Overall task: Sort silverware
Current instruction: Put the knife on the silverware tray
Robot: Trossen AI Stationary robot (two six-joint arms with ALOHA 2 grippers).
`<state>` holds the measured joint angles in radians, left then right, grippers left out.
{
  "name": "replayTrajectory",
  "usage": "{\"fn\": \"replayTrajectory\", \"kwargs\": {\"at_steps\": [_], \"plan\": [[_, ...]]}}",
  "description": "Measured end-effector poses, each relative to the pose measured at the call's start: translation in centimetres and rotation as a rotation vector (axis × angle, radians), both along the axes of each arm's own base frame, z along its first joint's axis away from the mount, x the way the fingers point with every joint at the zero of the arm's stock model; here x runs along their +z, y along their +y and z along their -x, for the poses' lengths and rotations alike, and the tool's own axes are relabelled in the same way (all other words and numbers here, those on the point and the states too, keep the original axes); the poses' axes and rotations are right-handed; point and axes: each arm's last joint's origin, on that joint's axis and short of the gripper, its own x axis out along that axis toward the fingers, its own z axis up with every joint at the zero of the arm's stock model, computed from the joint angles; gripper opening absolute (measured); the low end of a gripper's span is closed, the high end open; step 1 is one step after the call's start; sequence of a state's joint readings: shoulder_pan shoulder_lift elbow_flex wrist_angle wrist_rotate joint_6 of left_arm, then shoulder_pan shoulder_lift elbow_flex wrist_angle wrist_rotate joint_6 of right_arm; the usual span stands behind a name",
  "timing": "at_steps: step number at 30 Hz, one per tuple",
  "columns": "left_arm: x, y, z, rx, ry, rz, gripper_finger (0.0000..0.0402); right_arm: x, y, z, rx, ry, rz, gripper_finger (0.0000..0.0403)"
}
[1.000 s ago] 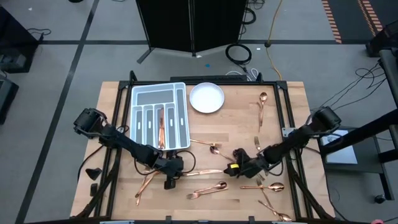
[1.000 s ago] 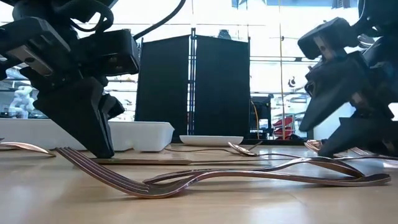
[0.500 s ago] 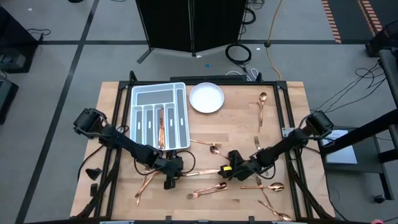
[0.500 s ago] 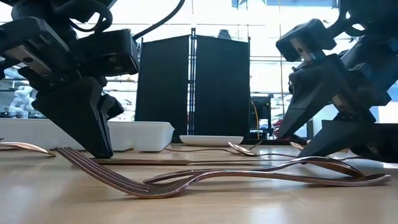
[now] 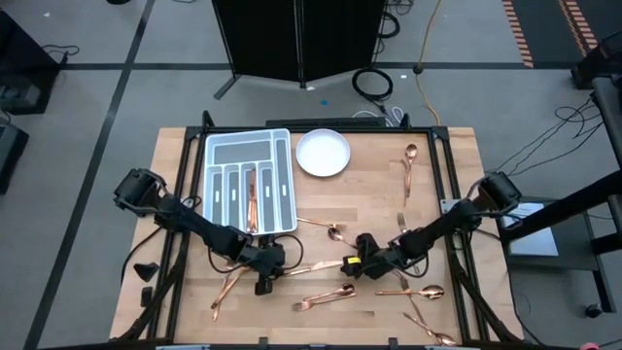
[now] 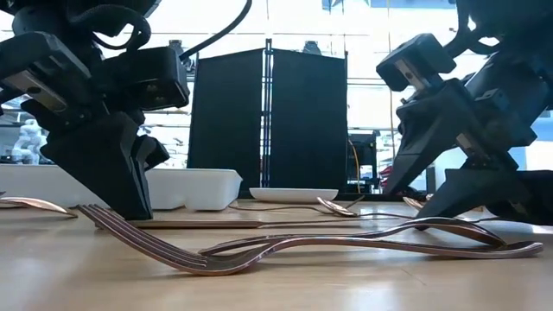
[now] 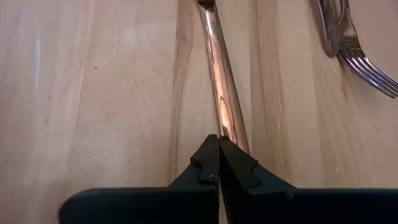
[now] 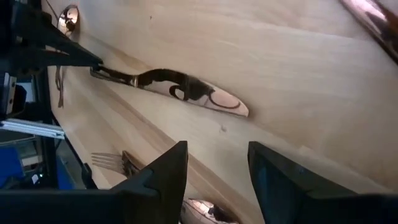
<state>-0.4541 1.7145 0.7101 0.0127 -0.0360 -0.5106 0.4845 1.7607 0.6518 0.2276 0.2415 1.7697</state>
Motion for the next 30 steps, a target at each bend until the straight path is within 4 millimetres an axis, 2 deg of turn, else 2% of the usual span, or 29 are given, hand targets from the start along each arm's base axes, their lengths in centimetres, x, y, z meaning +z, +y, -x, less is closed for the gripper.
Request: {"fn": "replayTrajectory", "kwargs": {"at_steps": [20,30], "plan": [[0.0,0.0,0.0,-0.022,-0.006,-0.014,0.0,-0.1,-2.2,-0.8,-0.046,0.005,0.054,0.0159],[0.0,0.0,0.0,-0.021,-0.007,-0.014,0.0,0.0,-2.0,-0.9,-0.021,-0.017,0.047,0.0159]]}}
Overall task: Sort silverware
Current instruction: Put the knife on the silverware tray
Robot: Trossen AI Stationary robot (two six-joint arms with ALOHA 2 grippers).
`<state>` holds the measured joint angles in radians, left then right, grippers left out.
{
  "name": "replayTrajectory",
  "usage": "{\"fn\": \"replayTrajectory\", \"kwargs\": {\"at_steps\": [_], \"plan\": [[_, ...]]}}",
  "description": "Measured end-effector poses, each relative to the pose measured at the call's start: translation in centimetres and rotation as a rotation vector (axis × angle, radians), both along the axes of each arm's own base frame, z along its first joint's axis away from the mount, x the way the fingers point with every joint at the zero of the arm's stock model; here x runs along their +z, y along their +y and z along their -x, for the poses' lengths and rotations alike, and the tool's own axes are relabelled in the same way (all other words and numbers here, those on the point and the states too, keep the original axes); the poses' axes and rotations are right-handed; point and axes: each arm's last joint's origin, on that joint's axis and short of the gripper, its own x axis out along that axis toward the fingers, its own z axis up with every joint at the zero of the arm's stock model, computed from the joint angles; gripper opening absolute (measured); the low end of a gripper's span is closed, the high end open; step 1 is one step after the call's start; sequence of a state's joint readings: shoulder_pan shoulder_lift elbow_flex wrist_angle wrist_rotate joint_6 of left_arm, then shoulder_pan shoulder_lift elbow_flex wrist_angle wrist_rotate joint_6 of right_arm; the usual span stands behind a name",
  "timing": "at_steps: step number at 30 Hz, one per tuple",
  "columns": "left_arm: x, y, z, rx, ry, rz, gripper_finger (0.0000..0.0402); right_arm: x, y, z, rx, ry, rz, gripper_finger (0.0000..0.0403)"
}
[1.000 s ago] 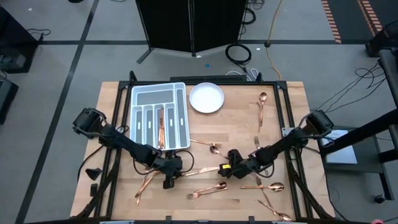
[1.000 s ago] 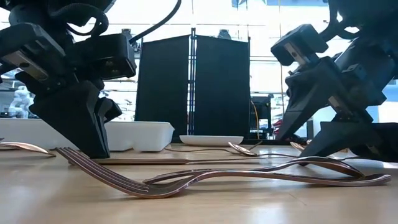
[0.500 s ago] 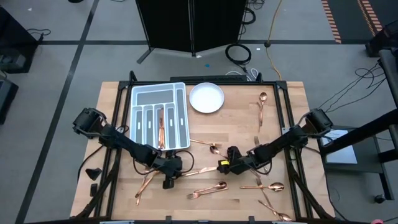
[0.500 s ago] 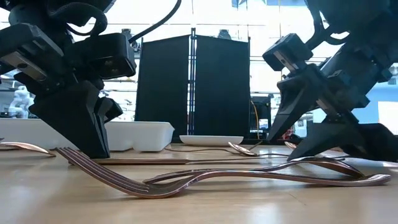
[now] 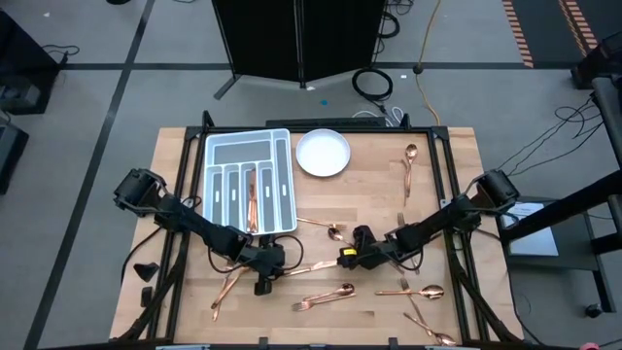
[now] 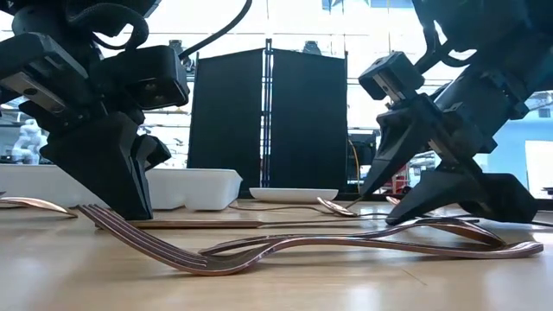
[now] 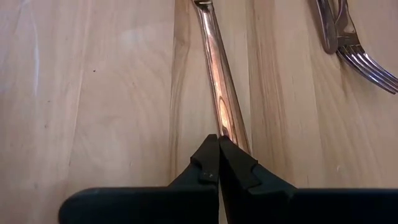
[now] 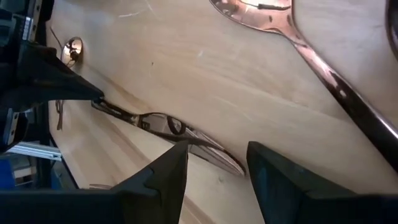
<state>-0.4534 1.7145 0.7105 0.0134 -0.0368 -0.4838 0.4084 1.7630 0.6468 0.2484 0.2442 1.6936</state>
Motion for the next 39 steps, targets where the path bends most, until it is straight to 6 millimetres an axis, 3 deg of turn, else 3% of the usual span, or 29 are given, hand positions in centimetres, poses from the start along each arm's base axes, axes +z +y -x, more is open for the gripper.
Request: {"fn": "replayTrajectory", "kwargs": {"at_steps": [16,39], "plan": [[0.0,0.0,0.0,0.0,0.0,-0.001,0.0,0.0,0.1,0.1,0.06,0.039,-0.06,0.0159],[0.0,0.0,0.0,0.001,0.0,0.0,0.0,2.3,1.2,-1.9,0.113,-0.138,-0.097,0.016]]}}
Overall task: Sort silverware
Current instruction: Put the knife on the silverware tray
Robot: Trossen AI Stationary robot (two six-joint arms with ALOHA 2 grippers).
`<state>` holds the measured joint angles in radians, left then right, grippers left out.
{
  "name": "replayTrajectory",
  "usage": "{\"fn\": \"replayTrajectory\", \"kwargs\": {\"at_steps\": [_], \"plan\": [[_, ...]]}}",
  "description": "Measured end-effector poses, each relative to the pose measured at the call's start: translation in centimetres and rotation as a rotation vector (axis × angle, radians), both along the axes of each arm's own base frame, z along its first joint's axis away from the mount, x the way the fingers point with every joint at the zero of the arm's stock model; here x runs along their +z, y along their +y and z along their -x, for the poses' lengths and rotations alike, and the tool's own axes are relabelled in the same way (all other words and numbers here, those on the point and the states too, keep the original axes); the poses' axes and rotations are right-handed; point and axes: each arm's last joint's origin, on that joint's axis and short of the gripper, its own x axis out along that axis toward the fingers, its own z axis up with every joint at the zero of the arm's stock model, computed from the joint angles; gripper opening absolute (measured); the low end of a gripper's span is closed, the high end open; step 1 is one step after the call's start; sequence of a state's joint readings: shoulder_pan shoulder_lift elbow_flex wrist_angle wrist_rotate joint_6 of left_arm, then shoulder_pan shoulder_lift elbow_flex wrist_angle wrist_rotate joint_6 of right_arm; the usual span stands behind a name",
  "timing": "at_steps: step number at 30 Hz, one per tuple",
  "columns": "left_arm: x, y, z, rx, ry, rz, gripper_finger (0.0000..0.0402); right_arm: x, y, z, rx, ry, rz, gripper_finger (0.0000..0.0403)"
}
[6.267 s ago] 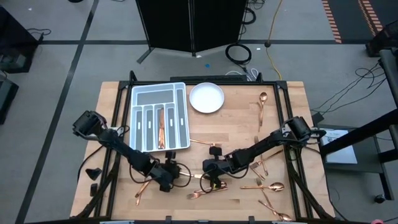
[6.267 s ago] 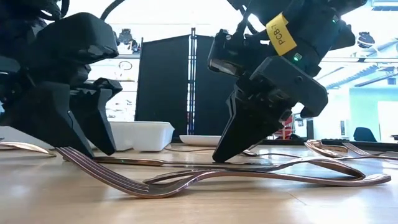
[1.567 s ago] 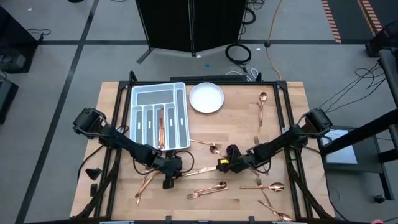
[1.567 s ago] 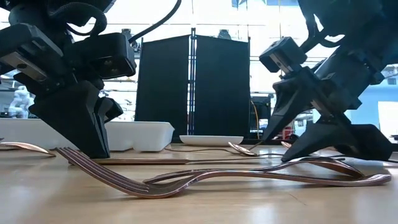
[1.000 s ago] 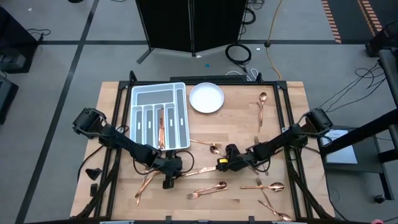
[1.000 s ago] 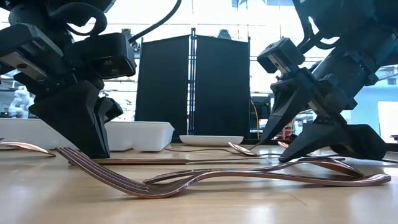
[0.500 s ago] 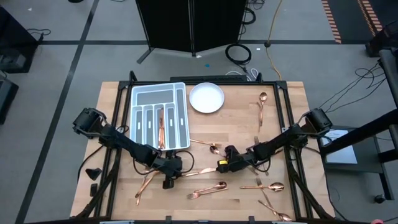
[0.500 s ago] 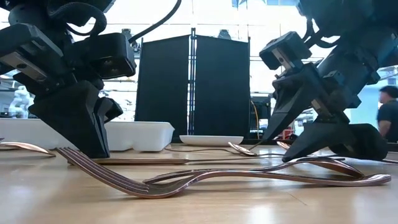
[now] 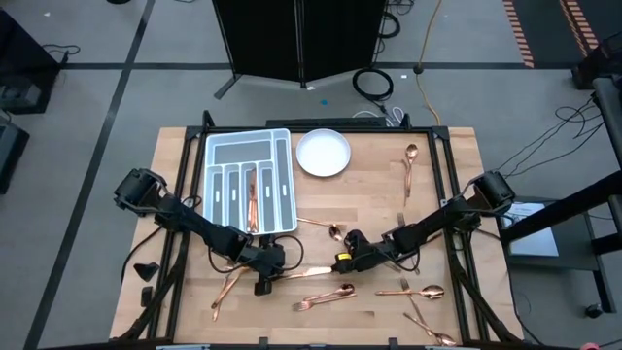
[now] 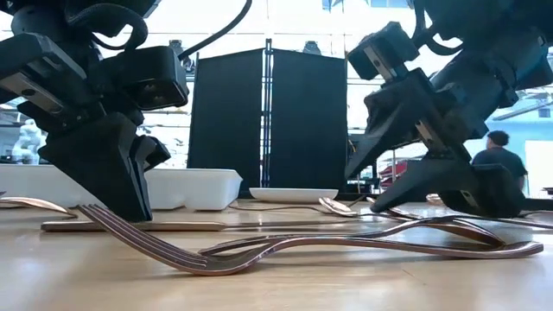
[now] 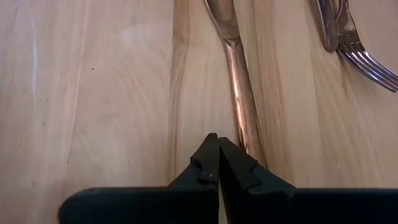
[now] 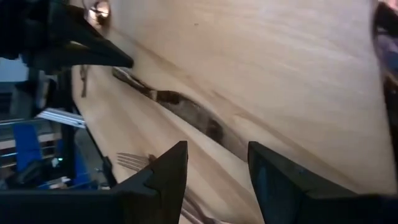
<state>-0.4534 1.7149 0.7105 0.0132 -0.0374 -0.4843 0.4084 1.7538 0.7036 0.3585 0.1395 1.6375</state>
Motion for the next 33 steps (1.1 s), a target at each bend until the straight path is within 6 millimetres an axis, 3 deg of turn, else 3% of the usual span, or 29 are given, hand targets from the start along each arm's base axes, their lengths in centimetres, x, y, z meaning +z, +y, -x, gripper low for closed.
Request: {"fn": "replayTrajectory", "kwargs": {"at_steps": [7,17,21,26,33], "plan": [[0.0,0.0,0.0,0.0,-0.001,0.0,0.0,0.5,0.2,-0.3,0.09,-0.059,0.023,0.016],[0.0,0.0,0.0,-0.024,-0.014,-0.027,0.0,1.9,0.8,-1.4,0.413,-0.236,0.406,0.016],[0.1,0.0,-0.1,-0.083,-0.043,-0.062,0.0,3.8,1.8,-2.6,0.624,-0.329,0.682,0.016],[0.2,-0.1,-0.4,-0.147,-0.103,-0.132,0.0,4.1,3.5,-2.0,1.082,-0.28,1.108,0.016],[1.1,-0.3,-1.4,-0.197,-0.168,-0.237,0.0,4.4,3.7,-1.6,1.24,-0.139,1.448,0.016]]}}
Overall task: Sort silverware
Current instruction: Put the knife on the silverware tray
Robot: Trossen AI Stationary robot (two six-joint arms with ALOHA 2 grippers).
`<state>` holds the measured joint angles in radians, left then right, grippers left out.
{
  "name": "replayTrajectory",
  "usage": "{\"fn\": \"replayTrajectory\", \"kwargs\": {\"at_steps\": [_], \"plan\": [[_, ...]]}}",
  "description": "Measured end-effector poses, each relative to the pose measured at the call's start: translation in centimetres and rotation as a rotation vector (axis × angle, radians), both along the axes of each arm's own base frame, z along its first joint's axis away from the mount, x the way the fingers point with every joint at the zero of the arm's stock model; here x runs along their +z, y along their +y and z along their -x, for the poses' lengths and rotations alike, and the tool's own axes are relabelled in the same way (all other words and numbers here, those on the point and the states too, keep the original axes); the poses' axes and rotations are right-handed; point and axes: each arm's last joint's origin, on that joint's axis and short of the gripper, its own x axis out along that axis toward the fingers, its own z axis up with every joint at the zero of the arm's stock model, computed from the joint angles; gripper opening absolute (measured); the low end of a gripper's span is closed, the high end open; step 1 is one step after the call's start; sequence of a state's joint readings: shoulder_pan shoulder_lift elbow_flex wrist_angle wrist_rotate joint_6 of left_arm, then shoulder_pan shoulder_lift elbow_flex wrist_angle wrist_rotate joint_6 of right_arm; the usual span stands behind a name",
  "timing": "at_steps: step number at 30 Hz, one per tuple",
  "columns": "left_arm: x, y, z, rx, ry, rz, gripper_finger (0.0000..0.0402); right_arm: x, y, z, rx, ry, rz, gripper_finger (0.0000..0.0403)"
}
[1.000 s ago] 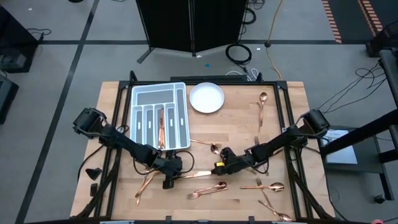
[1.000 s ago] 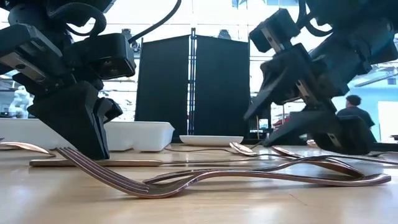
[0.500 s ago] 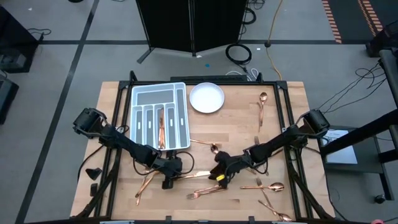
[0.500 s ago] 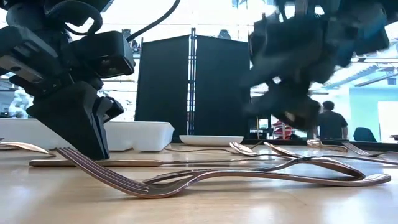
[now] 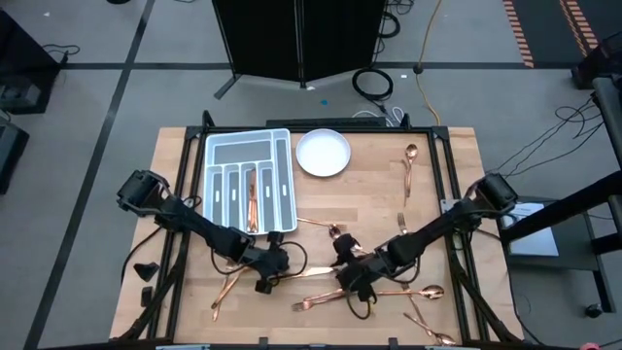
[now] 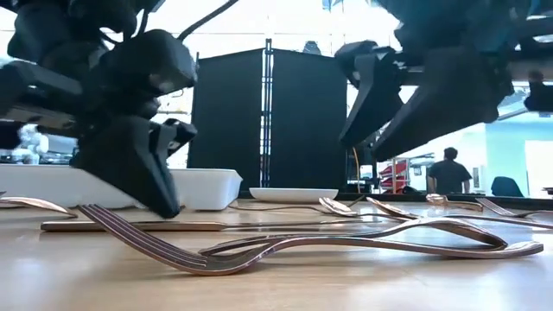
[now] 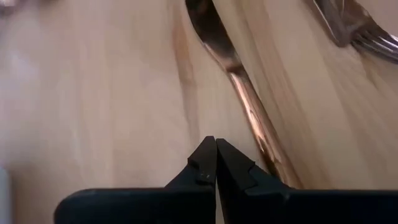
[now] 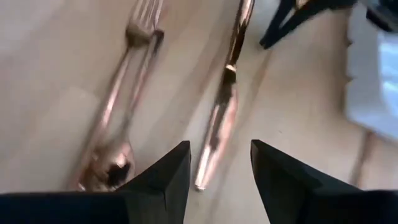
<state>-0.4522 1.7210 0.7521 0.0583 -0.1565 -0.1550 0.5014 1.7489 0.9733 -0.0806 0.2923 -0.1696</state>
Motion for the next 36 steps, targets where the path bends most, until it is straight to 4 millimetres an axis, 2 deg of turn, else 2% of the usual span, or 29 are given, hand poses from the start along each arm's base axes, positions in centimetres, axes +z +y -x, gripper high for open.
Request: {"fn": "replayTrajectory", "kwargs": {"at_steps": [6,11,15,24,31,36], "plan": [[0.9,-0.7,-0.4,-0.052,-0.044,-0.089,0.0,-1.0,0.6,0.7,0.113,0.011,0.332,0.016],[2.5,-2.4,0.5,-0.123,-0.017,-0.146,0.0,-3.0,0.9,0.6,0.147,0.057,0.403,0.016],[3.2,-3.3,2.1,-0.093,0.02,-0.143,0.0,-4.6,0.7,0.4,0.11,0.077,0.481,0.016],[3.2,-5.4,4.6,-0.013,0.084,-0.065,0.0,-5.1,0.9,0.0,0.089,0.048,0.484,0.016],[1.9,-5.1,5.4,0.03,0.122,-0.057,0.0,-5.1,0.8,0.0,0.061,0.047,0.457,0.016],[1.0,-5.2,5.2,0.029,0.136,-0.073,0.0,-5.1,0.8,0.0,0.057,0.047,0.453,0.016]]}}
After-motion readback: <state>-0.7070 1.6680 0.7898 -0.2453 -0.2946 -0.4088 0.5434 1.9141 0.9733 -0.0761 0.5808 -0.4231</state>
